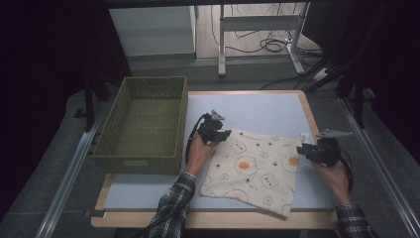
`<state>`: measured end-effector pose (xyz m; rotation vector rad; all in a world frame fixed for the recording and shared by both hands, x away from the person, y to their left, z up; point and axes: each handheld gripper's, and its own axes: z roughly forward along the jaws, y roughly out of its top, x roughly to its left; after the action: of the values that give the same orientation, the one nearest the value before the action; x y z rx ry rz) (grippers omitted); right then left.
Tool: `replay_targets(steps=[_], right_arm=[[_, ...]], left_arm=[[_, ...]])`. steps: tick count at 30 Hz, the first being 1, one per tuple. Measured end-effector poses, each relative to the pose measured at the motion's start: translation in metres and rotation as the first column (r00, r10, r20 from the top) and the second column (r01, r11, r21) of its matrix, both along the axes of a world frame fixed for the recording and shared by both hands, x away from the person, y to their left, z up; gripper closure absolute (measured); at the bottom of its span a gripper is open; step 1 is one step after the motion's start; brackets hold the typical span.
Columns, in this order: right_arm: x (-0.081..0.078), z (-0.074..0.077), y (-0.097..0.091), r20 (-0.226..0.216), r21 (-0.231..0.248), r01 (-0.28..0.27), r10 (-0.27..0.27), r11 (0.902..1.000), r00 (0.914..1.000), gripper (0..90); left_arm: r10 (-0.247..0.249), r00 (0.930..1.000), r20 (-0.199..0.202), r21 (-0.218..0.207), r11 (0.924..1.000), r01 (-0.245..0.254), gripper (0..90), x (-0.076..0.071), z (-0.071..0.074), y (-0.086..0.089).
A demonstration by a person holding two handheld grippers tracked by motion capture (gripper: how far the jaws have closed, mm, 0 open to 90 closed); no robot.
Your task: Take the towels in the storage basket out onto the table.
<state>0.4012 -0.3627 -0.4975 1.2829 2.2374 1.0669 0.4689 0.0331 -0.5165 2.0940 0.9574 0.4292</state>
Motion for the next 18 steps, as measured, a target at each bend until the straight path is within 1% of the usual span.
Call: replay_targets(steps=[1, 2, 4, 6, 7, 9, 10, 11, 12, 13, 14, 16, 18], right_arm=[[0.0, 0.0, 0.0, 0.0, 0.0, 0.0, 0.0, 1.0, 1.0, 67.2], [0.011, -0.001, -0.001, -0.001, -0.003, 0.022, -0.022, 0.9998, 0.9998, 67.7], [0.018, -0.003, -0.002, 0.002, -0.014, 0.042, -0.042, 0.999, 0.9991, 67.8], [0.026, -0.006, -0.002, -0.005, -0.021, 0.053, -0.053, 0.9984, 0.9986, 67.7], [0.029, -0.008, -0.002, -0.01, -0.026, 0.057, -0.057, 0.998, 0.9983, 67.6], [0.033, -0.012, 0.0, -0.022, -0.04, 0.053, -0.054, 0.9978, 0.9983, 67.0], [0.035, -0.015, 0.001, -0.027, -0.048, 0.049, -0.05, 0.9977, 0.9984, 66.8], [0.036, -0.017, 0.002, -0.031, -0.06, 0.048, -0.05, 0.9971, 0.9983, 67.4], [0.035, -0.018, 0.003, -0.02, -0.063, 0.049, -0.051, 0.9968, 0.9985, 67.5], [0.035, -0.018, 0.004, -0.022, -0.065, 0.051, -0.052, 0.9966, 0.9984, 69.7], [0.035, -0.017, 0.004, -0.02, -0.077, 0.052, -0.054, 0.9956, 0.9984, 74.4], [0.033, -0.016, 0.005, -0.022, -0.099, 0.044, -0.046, 0.9941, 0.9987, 82.1], [0.032, -0.016, 0.005, -0.03, -0.102, 0.033, -0.036, 0.9942, 0.9989, 87.4]], left_arm=[[0.0, 1.0, 0.0, 0.0, 1.0, 0.0, 55.2, 0.0, 0.0, 0.0], [0.015, 0.9998, 0.015, 0.013, 0.9998, -0.016, 56.0, 0.007, -0.002, -0.001], [0.041, 0.999, 0.015, 0.02, 0.9989, -0.041, 56.6, 0.014, -0.005, 0.0], [0.054, 0.9985, 0.004, 0.004, 0.9985, -0.054, 55.8, 0.021, -0.008, 0.003], [0.055, 0.9985, -0.004, -0.007, 0.9985, -0.055, 55.2, 0.023, -0.011, 0.004], [0.056, 0.9984, -0.007, -0.011, 0.9984, -0.056, 53.7, 0.025, -0.013, 0.004], [0.056, 0.9984, -0.01, 0.003, 0.9985, -0.056, 52.7, 0.027, -0.017, 0.003], [0.056, 0.9984, -0.01, 0.003, 0.9985, -0.056, 52.2, 0.027, -0.017, 0.003], [0.041, 0.999, -0.017, 0.012, 0.9991, -0.041, 52.2, 0.028, -0.021, 0.001], [0.033, 0.9993, -0.018, 0.007, 0.9994, -0.033, 52.6, 0.028, -0.022, 0.001], [0.024, 0.9993, -0.027, 0.002, 0.9997, -0.024, 55.6, 0.027, -0.022, 0.001], [-0.011, 0.9988, -0.048, -0.02, 0.9997, 0.01, 64.4, 0.026, -0.022, 0.0], [-0.028, 0.9977, -0.061, -0.035, 0.9991, 0.025, 75.6, 0.022, -0.022, -0.003]])
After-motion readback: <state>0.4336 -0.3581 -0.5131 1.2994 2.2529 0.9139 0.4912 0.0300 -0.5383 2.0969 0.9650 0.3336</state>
